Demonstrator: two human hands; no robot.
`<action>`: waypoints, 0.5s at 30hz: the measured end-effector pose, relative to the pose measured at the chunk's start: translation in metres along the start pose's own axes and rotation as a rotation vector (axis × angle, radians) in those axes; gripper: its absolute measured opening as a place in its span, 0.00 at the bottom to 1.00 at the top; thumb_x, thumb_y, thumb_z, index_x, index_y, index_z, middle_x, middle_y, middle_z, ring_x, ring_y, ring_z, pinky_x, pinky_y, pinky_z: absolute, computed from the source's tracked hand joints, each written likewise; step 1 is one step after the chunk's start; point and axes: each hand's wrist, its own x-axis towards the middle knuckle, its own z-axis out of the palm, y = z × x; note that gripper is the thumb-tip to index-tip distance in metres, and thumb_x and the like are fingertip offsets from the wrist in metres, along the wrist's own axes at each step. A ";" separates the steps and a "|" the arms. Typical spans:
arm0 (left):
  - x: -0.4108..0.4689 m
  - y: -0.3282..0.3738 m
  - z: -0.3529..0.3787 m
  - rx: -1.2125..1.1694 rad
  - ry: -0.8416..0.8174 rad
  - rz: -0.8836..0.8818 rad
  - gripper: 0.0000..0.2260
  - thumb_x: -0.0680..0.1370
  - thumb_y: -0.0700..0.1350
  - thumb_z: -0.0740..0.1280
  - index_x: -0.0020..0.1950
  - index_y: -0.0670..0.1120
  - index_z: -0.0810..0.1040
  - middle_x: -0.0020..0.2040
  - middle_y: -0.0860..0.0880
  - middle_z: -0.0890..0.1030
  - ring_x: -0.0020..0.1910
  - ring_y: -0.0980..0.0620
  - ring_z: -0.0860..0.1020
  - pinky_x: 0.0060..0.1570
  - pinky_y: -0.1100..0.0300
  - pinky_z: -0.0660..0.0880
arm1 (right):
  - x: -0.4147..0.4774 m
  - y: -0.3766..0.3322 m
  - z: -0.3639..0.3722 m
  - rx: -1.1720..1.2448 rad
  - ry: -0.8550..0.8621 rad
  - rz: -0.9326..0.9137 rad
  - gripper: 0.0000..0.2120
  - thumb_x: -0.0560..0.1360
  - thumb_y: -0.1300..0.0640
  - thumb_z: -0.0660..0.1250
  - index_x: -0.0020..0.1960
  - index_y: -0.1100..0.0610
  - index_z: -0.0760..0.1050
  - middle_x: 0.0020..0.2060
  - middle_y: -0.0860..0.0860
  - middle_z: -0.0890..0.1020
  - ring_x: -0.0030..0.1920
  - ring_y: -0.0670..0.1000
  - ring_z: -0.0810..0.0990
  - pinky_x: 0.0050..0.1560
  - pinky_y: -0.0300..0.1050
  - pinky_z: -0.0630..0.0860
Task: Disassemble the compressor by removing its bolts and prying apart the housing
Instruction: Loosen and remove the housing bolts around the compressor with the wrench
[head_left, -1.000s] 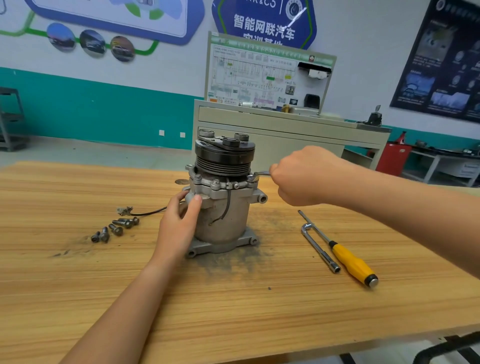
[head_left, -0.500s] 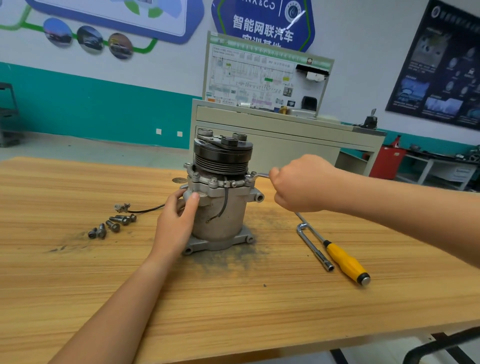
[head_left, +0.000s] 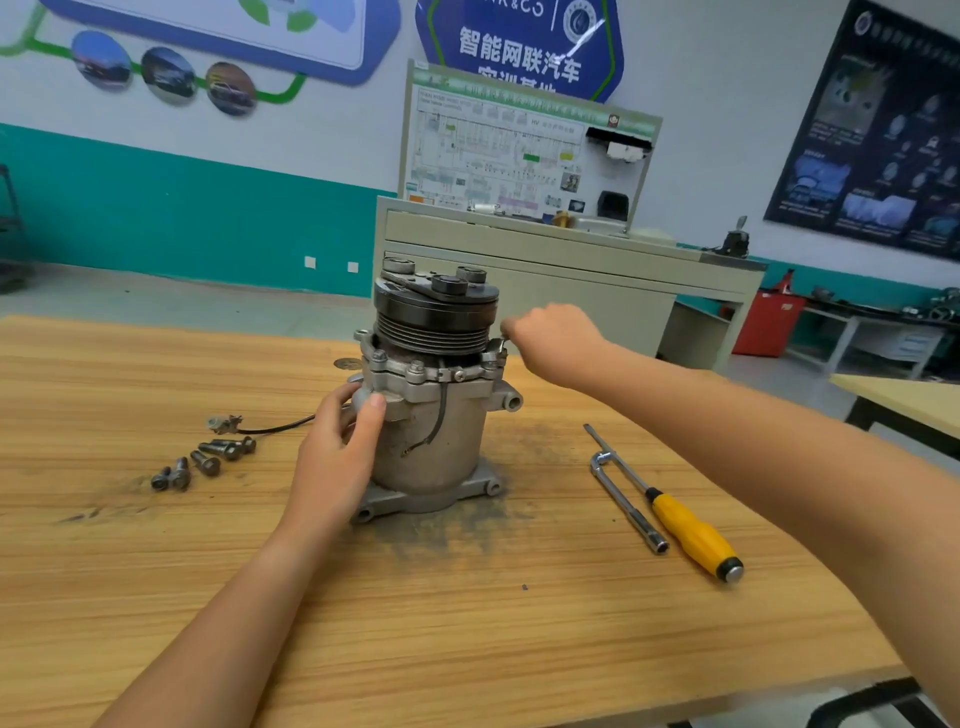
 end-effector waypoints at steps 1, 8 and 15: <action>0.000 0.000 0.000 0.005 0.001 0.001 0.18 0.80 0.52 0.59 0.68 0.48 0.69 0.55 0.55 0.74 0.45 0.72 0.71 0.36 0.79 0.67 | -0.005 0.003 0.003 0.021 0.028 0.010 0.13 0.78 0.66 0.54 0.61 0.59 0.70 0.47 0.57 0.81 0.46 0.59 0.79 0.36 0.46 0.66; 0.001 0.001 0.000 0.024 0.001 -0.005 0.19 0.80 0.53 0.58 0.68 0.48 0.69 0.51 0.57 0.74 0.43 0.76 0.70 0.33 0.82 0.65 | -0.063 0.016 -0.013 0.505 0.187 0.186 0.14 0.81 0.55 0.51 0.64 0.58 0.64 0.29 0.49 0.70 0.28 0.52 0.69 0.27 0.44 0.61; -0.001 0.003 0.000 0.006 -0.005 -0.029 0.18 0.79 0.54 0.59 0.67 0.50 0.70 0.54 0.54 0.76 0.48 0.63 0.74 0.40 0.69 0.68 | -0.078 -0.005 -0.032 0.391 -0.164 0.135 0.11 0.80 0.58 0.53 0.59 0.55 0.70 0.34 0.49 0.71 0.33 0.47 0.70 0.30 0.42 0.67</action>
